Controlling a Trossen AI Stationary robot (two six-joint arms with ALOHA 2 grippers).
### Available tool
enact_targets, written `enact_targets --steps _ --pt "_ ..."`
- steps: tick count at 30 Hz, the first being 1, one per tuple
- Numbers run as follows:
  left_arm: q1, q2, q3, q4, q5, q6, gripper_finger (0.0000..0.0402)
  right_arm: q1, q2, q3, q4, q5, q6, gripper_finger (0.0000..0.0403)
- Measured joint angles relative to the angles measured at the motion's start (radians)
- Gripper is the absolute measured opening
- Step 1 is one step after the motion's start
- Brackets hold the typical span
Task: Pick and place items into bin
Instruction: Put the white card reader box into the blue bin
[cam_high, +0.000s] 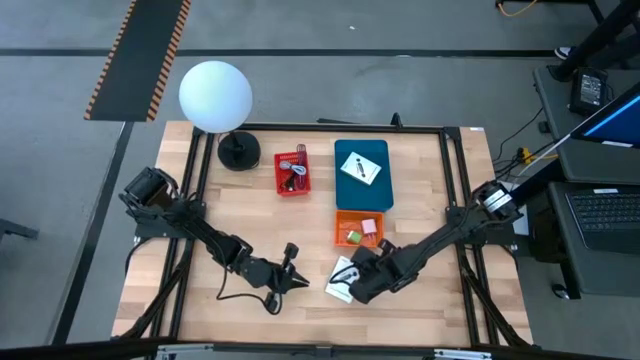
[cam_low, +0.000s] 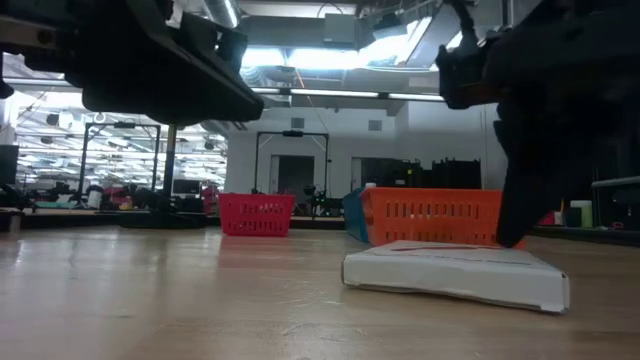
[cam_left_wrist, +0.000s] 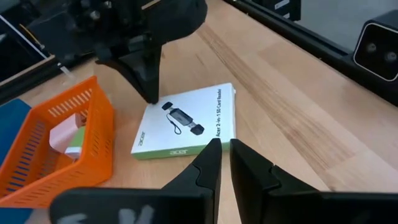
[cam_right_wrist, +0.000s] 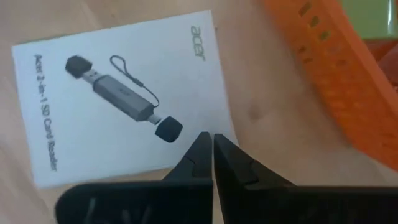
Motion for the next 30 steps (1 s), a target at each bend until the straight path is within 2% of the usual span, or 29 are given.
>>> enact_targets --steps 11,14,25,30 --pt "0.000 0.000 0.000 0.000 -0.037 0.002 0.0036 -0.007 0.009 0.001 0.005 -0.053 0.002 0.0000" --pt "0.000 0.000 0.000 0.000 -0.039 0.003 0.0041 -0.010 0.033 0.005 0.016 -0.049 0.046 0.0000" --pt "-0.009 0.000 0.000 -0.014 0.048 0.002 0.0083 -0.038 0.080 0.006 0.115 -0.094 0.057 0.0000" --pt "-0.027 0.000 0.000 -0.038 0.017 0.003 0.0102 -0.041 0.079 0.010 0.121 -0.060 0.054 0.0000"
